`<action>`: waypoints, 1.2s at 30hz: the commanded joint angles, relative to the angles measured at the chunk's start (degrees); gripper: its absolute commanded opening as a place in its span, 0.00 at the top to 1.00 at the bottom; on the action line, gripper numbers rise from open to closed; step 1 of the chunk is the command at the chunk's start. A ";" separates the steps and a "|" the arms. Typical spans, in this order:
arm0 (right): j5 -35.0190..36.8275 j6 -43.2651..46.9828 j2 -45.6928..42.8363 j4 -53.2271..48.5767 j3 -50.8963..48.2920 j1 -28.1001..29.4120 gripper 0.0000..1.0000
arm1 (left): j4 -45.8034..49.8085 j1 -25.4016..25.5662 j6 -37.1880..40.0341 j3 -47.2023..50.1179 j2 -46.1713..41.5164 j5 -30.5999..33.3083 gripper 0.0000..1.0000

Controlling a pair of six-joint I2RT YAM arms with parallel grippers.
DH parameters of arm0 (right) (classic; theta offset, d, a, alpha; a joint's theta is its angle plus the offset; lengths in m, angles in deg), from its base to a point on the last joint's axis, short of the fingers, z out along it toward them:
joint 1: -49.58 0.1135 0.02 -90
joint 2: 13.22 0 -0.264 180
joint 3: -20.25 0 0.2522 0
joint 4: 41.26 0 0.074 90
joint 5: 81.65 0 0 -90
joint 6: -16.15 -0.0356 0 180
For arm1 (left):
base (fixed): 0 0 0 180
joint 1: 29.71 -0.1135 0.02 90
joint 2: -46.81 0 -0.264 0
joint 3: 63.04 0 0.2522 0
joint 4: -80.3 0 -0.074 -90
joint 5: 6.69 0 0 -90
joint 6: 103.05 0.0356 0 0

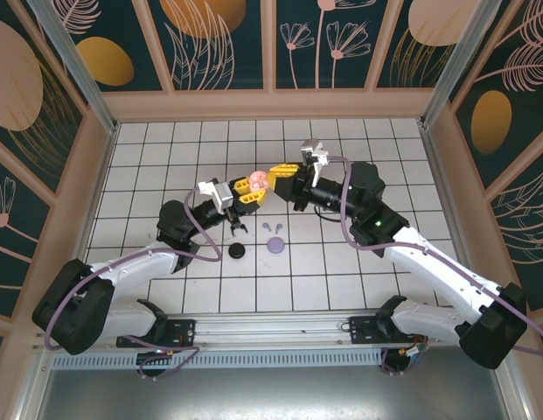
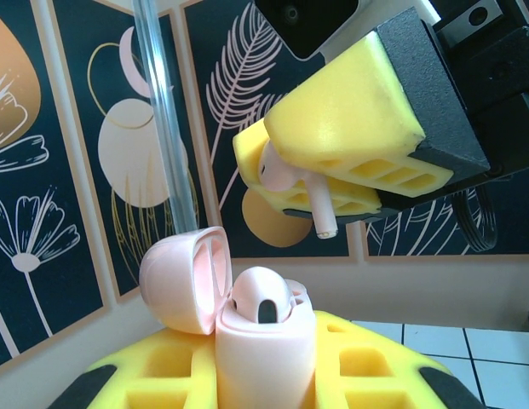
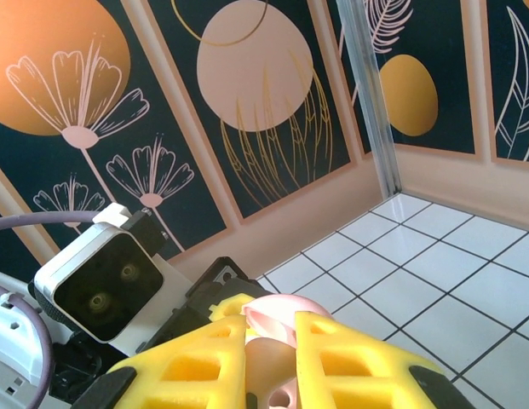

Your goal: Insert wireless bluetooth earbuds into charging case

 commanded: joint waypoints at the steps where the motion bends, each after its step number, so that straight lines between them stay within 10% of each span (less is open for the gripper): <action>1: -0.56 1.10 -0.12 4.24 -0.34 0.73 0.83 | -2.82 0.46 -1.27 -2.08 0.56 -1.18 1.00; 36: 2.19 -0.83 0.00 6.72 1.90 1.34 0.86 | -1.99 0.44 -0.56 -2.36 0.81 -1.20 1.00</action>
